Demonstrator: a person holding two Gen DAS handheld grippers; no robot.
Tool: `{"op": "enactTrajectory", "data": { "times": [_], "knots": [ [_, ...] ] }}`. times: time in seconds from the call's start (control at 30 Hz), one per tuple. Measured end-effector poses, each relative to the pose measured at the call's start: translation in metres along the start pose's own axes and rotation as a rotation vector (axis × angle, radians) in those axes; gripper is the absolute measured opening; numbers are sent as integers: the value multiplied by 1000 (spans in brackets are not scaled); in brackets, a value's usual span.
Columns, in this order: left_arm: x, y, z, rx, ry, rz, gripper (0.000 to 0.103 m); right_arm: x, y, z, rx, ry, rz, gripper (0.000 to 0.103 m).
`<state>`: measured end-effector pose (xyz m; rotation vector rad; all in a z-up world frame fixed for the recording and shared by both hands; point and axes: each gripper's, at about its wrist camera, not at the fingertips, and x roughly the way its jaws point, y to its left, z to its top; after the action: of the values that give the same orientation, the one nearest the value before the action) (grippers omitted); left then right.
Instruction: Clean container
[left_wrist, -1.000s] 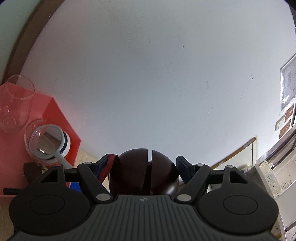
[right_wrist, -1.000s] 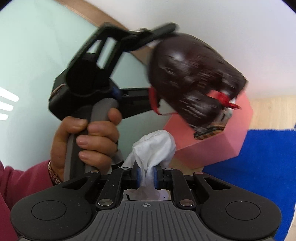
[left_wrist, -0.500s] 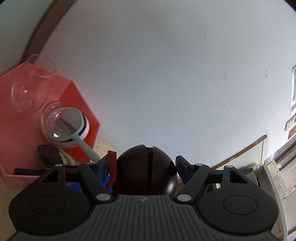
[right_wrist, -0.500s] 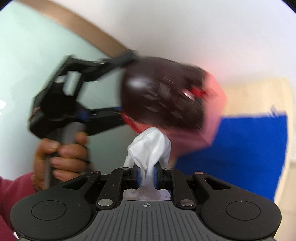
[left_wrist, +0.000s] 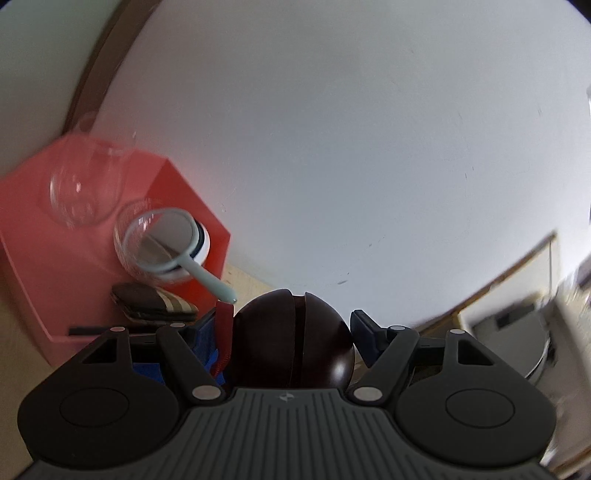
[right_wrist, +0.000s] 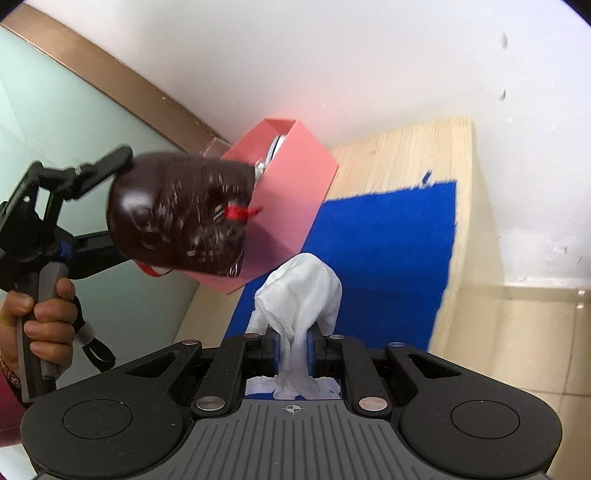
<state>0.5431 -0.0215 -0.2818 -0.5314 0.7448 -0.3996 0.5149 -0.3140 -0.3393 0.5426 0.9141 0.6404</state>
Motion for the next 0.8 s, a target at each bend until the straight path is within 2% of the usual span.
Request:
{"op": "enactTrajectory", "data": {
  "times": [0.2, 0.33, 0.47, 0.6, 0.8],
  "knots": [
    [-8, -11, 0, 76, -13, 8, 78, 13, 13, 17, -52, -22, 18, 16],
    [-24, -16, 4, 80, -49, 4, 78, 26, 38, 23, -150, 15, 24, 16],
    [-41, -13, 15, 64, -85, 11, 78, 26, 52, 24, -167, 28, 52, 16],
    [-49, 2, 22, 24, -111, 51, 78, 32, 59, 24, -132, 57, 98, 16],
    [-58, 28, 31, -29, -166, 119, 78, 44, 85, 30, -154, 73, 150, 16]
  ]
}}
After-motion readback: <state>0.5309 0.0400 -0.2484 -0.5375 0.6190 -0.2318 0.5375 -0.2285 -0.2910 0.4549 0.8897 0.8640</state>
